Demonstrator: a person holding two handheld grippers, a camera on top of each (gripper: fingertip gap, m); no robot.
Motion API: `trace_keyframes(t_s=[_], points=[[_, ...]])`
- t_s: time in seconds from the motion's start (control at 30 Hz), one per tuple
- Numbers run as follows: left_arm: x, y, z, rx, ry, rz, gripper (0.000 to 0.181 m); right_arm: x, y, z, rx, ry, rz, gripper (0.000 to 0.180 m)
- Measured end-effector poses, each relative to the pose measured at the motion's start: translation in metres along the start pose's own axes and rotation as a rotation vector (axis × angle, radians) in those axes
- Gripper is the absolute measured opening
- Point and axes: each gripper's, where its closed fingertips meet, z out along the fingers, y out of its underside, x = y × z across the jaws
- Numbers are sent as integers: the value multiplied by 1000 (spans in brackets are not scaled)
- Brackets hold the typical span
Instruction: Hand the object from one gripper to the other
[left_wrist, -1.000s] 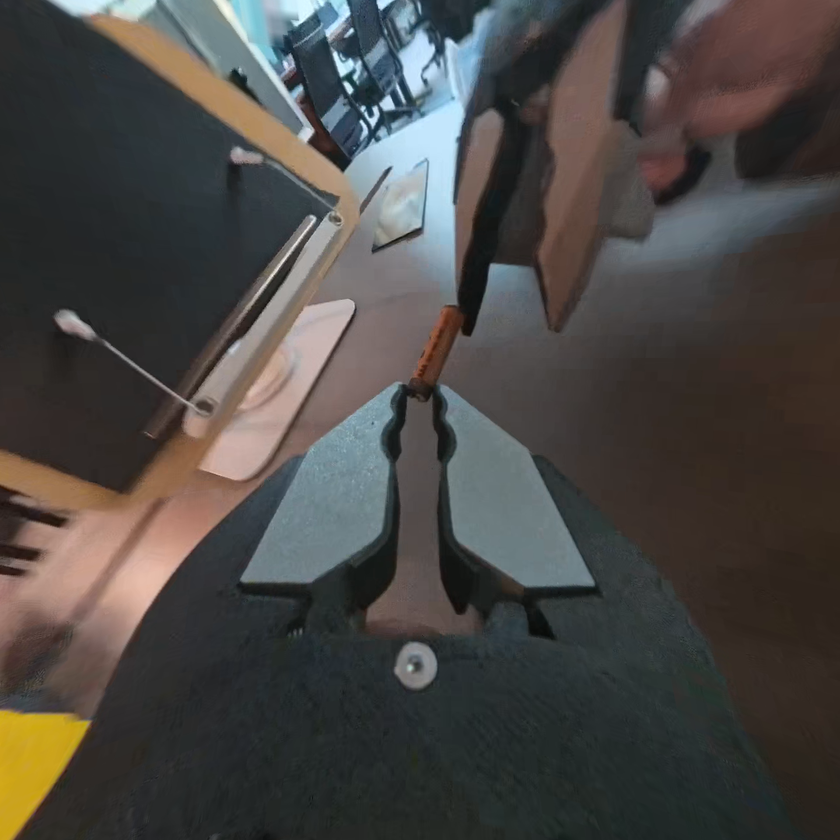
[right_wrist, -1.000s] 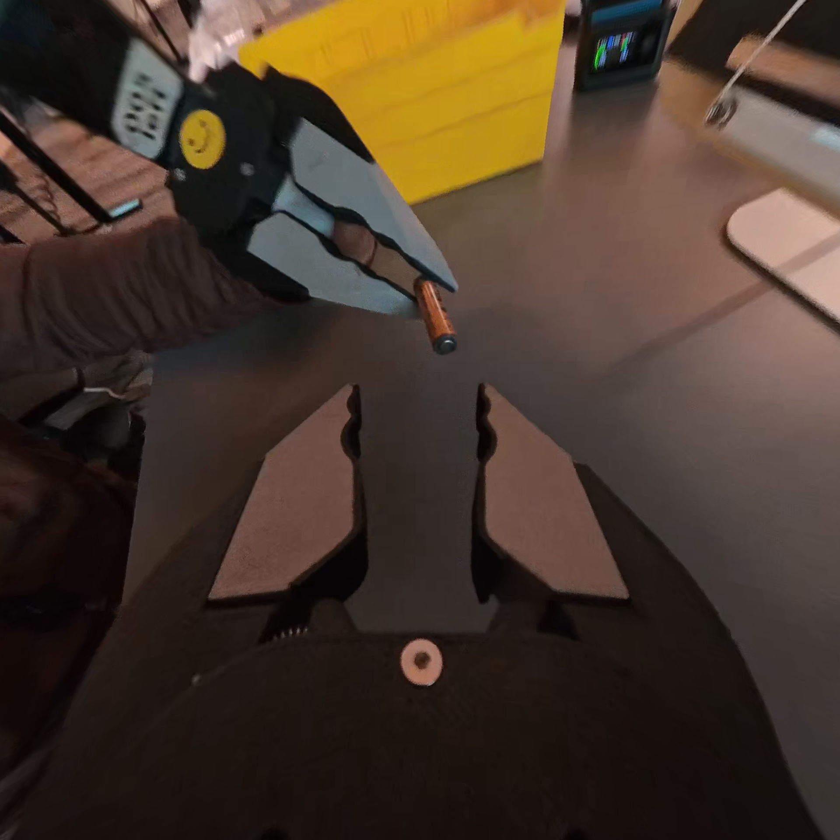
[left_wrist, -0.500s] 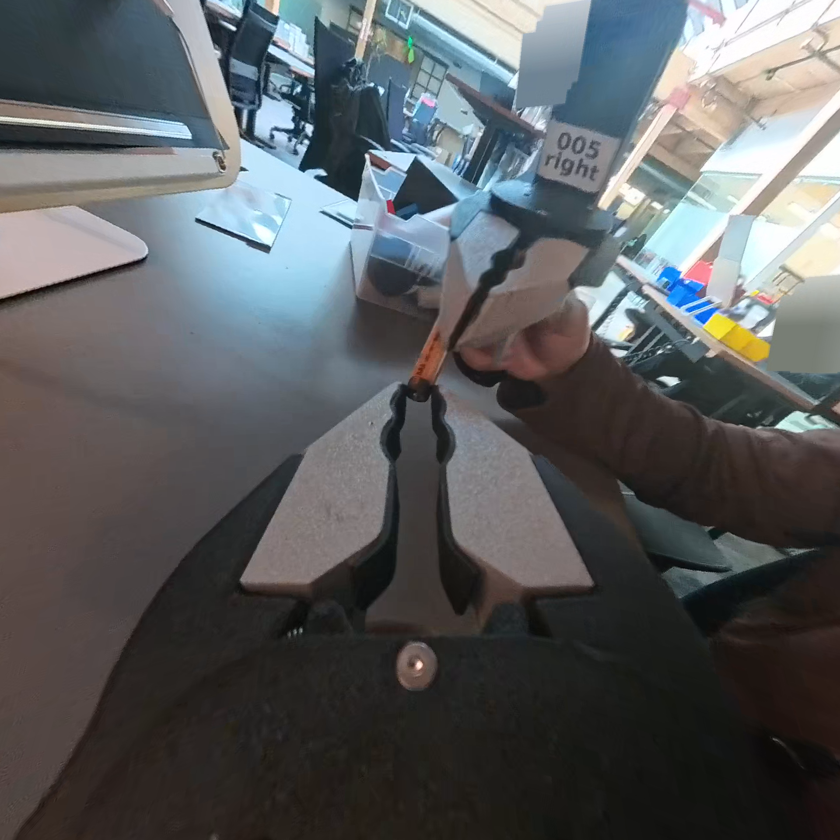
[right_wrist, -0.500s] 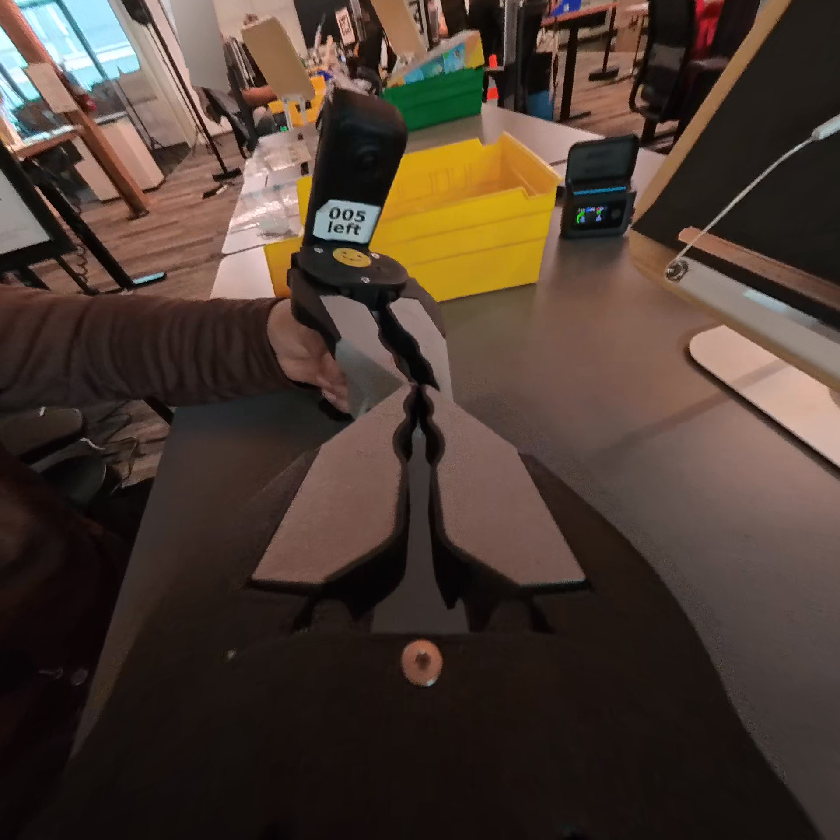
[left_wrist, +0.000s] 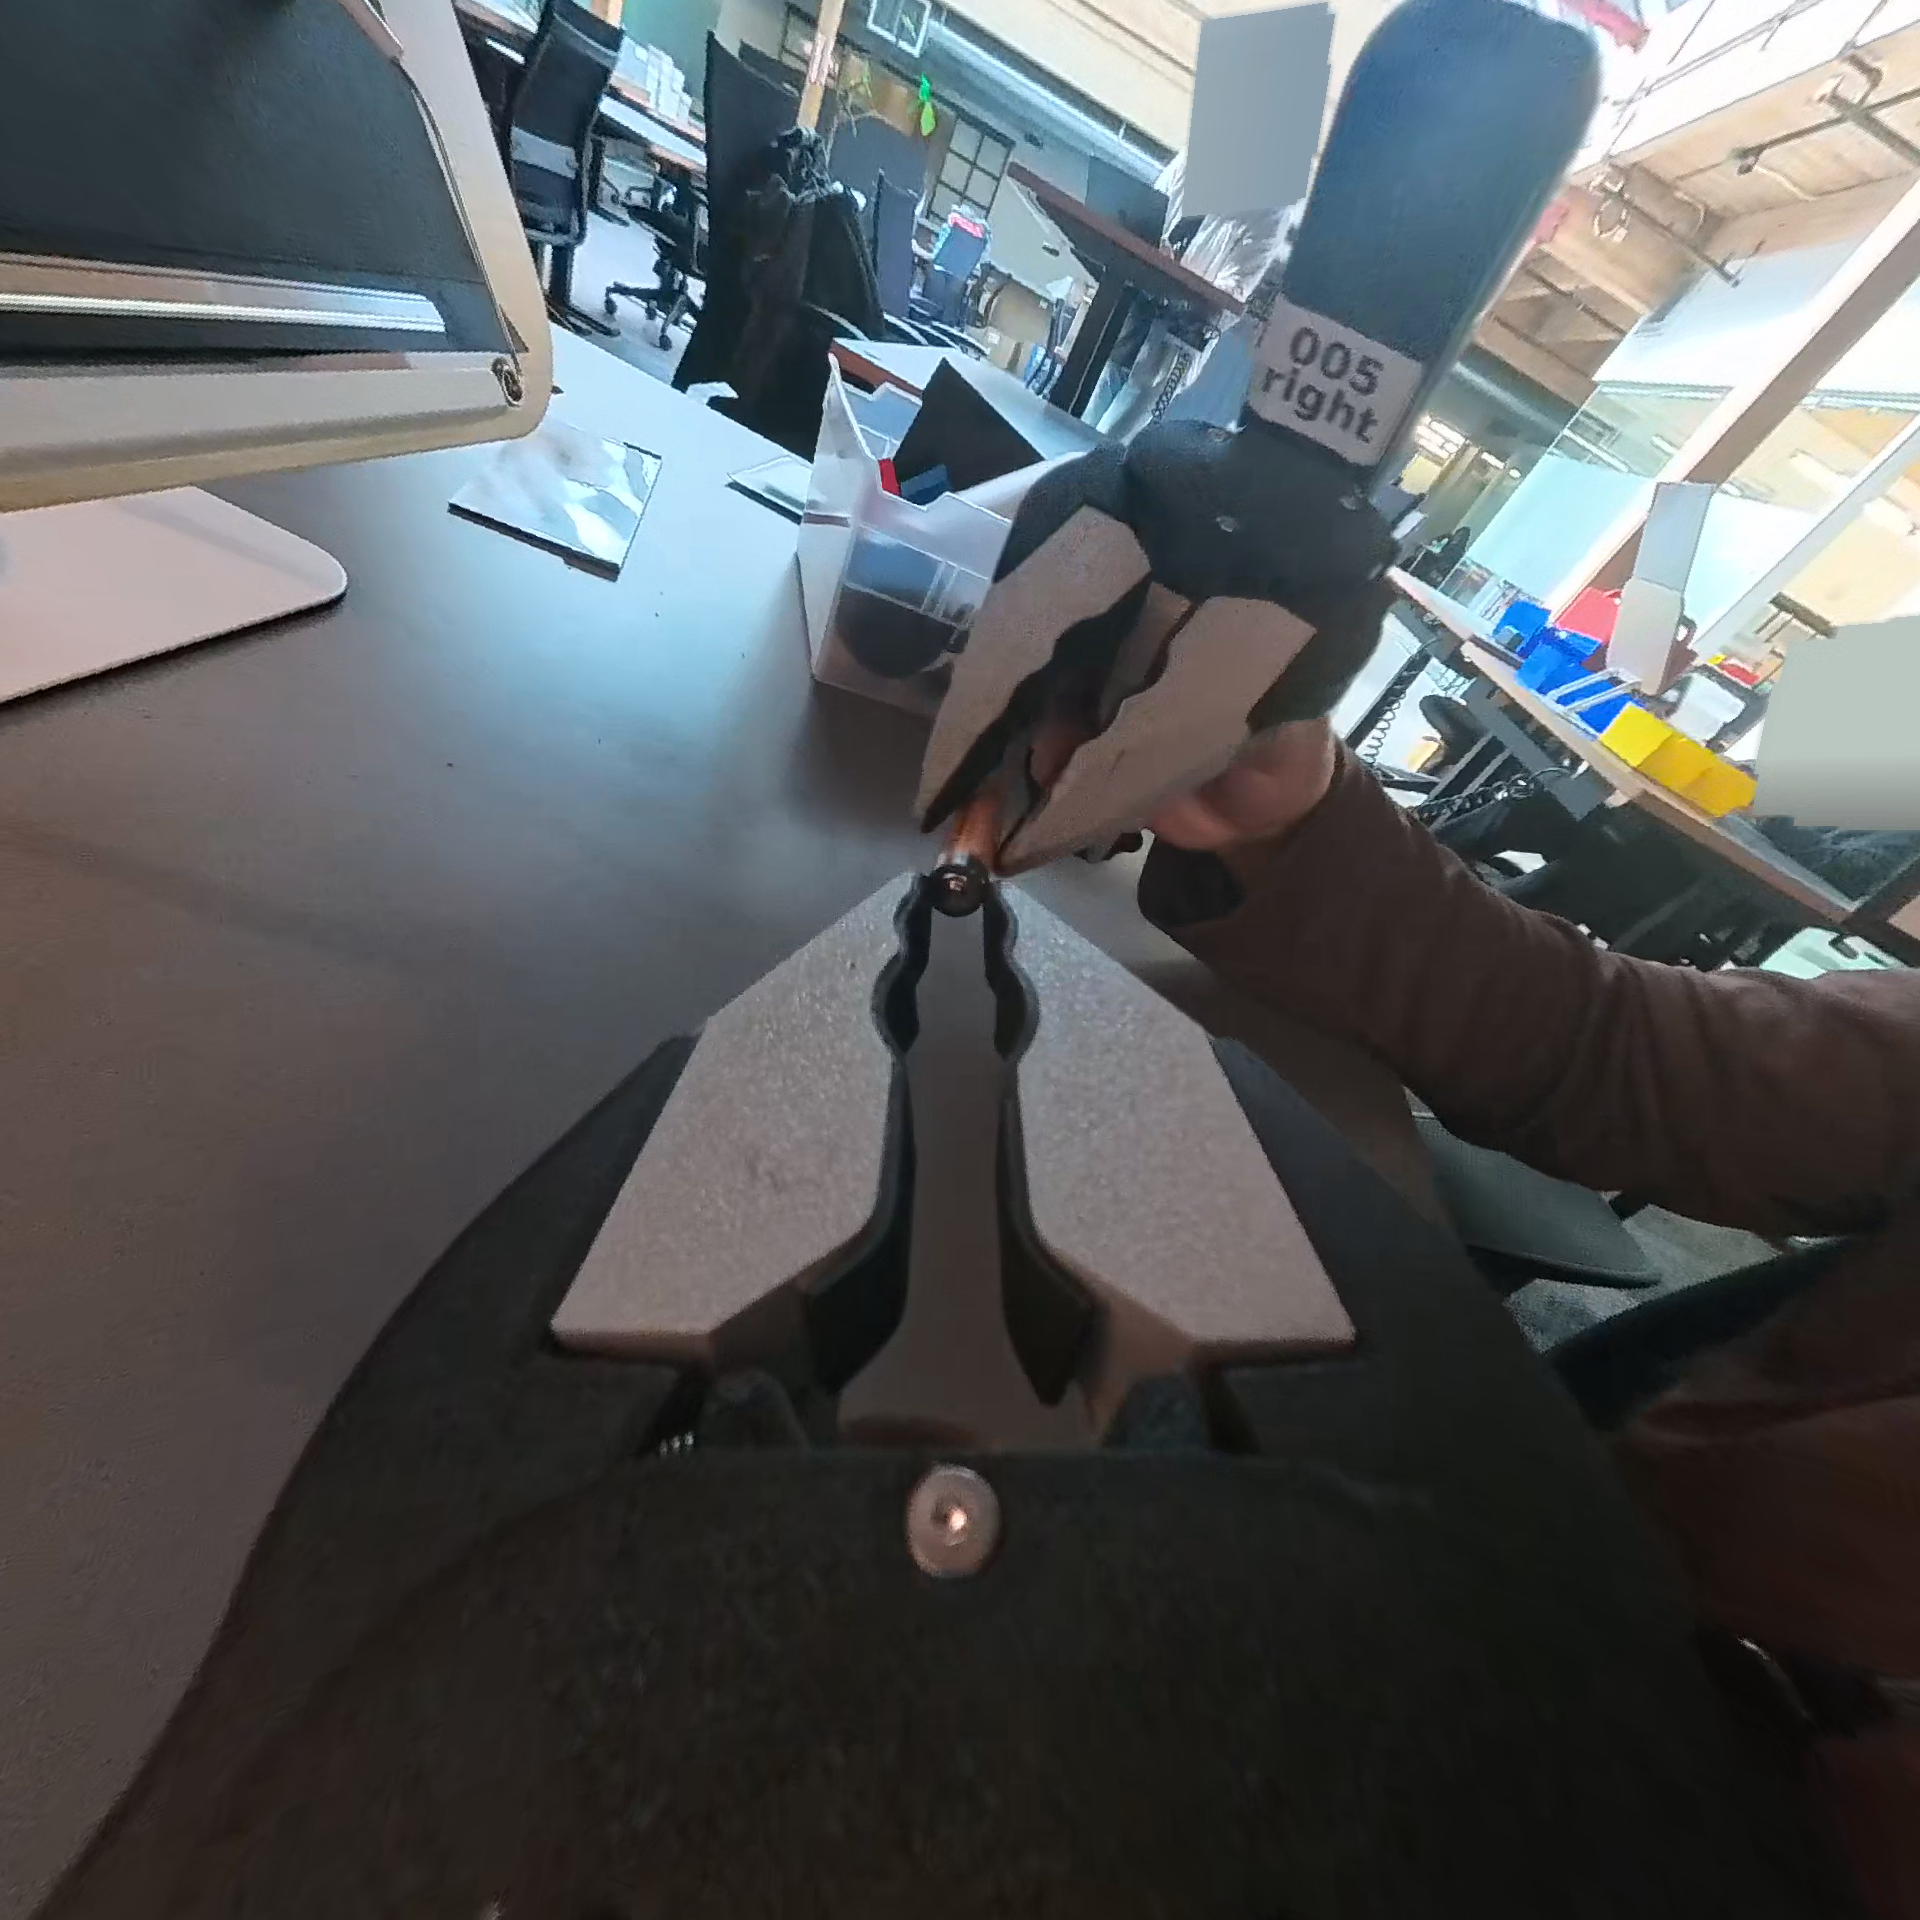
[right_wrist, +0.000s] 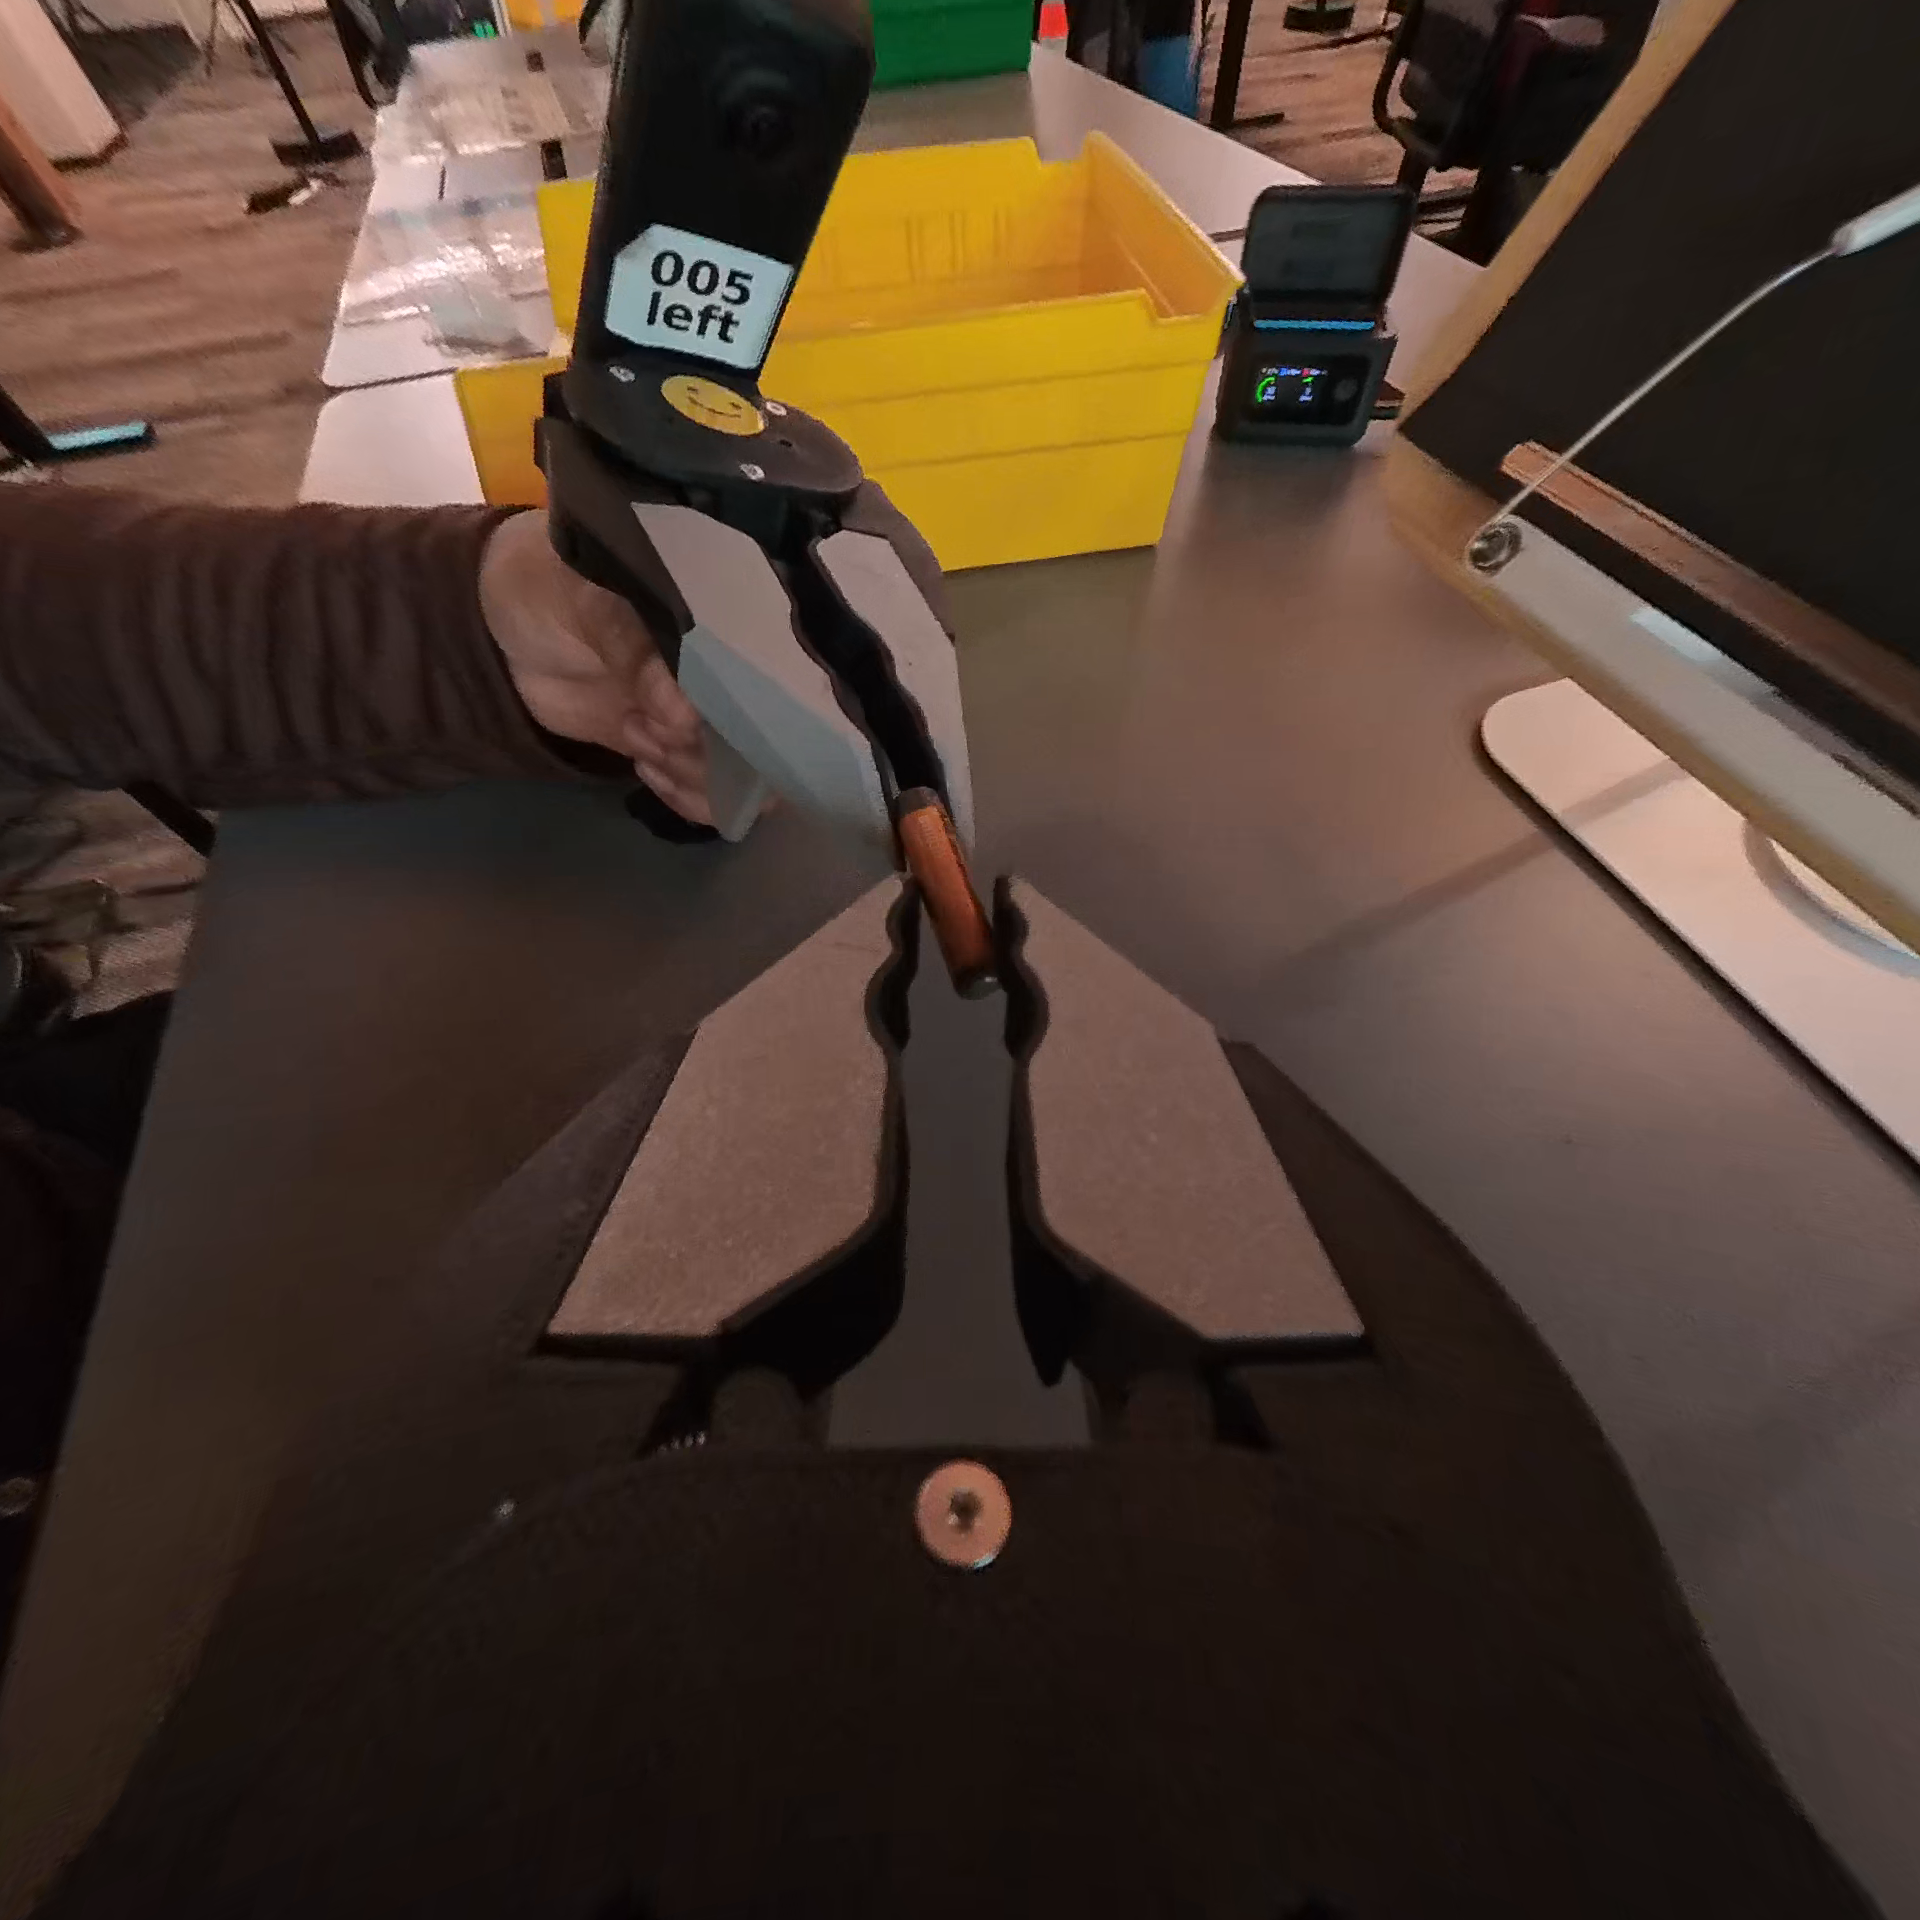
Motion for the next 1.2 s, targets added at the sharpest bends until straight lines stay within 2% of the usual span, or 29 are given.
trace_keyframes(t_s=[0.43,0.6,0.7,0.8,0.9,1.07,1.2], points=[[5,3,-2,-28,53,-42,6,-9,5,3,-25,-46,-24,8],[0,-3,-4,-9,27,-25,9,-6,3,4,14,-128,159,7],[-11,1,-7,-86,-104,162,23,3,10,3,10,-158,297,7],[-23,4,-9,-173,-304,513,29,5,11,-1,24,-232,450,7],[-18,5,-5,-201,-412,828,28,5,19,0,-11,-251,520,7],[-9,15,2,-250,-424,1066,27,-4,24,2,-51,-323,585,7],[-3,17,5,-237,-399,1119,27,-14,31,3,-107,-360,579,7]])
